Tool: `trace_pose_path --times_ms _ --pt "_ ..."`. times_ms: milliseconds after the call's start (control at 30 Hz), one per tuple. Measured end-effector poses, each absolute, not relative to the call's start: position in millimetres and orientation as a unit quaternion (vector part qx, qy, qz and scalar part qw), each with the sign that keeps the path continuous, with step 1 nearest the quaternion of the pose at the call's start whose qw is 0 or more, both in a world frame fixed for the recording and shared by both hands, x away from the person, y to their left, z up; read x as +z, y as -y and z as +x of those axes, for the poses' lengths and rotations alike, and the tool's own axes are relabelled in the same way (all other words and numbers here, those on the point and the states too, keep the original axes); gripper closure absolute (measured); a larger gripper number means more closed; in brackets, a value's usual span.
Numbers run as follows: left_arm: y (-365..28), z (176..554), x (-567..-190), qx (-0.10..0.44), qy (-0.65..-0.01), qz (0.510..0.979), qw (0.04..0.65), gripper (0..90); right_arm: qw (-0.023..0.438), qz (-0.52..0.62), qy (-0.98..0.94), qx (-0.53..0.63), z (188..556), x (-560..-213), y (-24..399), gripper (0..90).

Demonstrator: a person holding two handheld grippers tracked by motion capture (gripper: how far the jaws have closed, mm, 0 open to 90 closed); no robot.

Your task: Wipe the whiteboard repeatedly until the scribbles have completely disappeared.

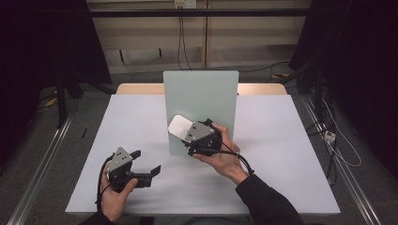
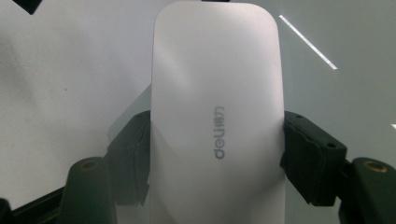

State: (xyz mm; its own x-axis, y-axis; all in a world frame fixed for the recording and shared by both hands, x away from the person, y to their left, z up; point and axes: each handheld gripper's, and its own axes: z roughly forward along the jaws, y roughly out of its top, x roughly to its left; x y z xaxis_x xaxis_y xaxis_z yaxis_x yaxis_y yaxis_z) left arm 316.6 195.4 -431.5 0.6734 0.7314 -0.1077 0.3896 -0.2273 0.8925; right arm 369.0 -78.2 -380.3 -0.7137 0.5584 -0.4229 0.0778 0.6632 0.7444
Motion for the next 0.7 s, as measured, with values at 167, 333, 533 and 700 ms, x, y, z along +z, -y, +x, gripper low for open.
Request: trace_pose_path --times_ms 167,333,533,700 --pt "-195 317 -432 0.168 -0.366 0.765 0.502 4.8 0.322 0.189 -0.852 0.368 368 -381 79 31.6" --pt "-197 317 -432 0.169 -0.368 0.764 0.502 4.8 0.314 0.193 -0.852 0.372 367 -381 84 31.6" --pt "-196 318 -433 0.164 -0.368 0.765 0.502 4.8 0.301 0.202 -0.853 0.376 363 -381 91 31.6" --pt "-196 317 -433 0.167 -0.367 0.764 0.503 4.8 0.290 0.208 -0.853 0.380 362 -379 96 31.6"
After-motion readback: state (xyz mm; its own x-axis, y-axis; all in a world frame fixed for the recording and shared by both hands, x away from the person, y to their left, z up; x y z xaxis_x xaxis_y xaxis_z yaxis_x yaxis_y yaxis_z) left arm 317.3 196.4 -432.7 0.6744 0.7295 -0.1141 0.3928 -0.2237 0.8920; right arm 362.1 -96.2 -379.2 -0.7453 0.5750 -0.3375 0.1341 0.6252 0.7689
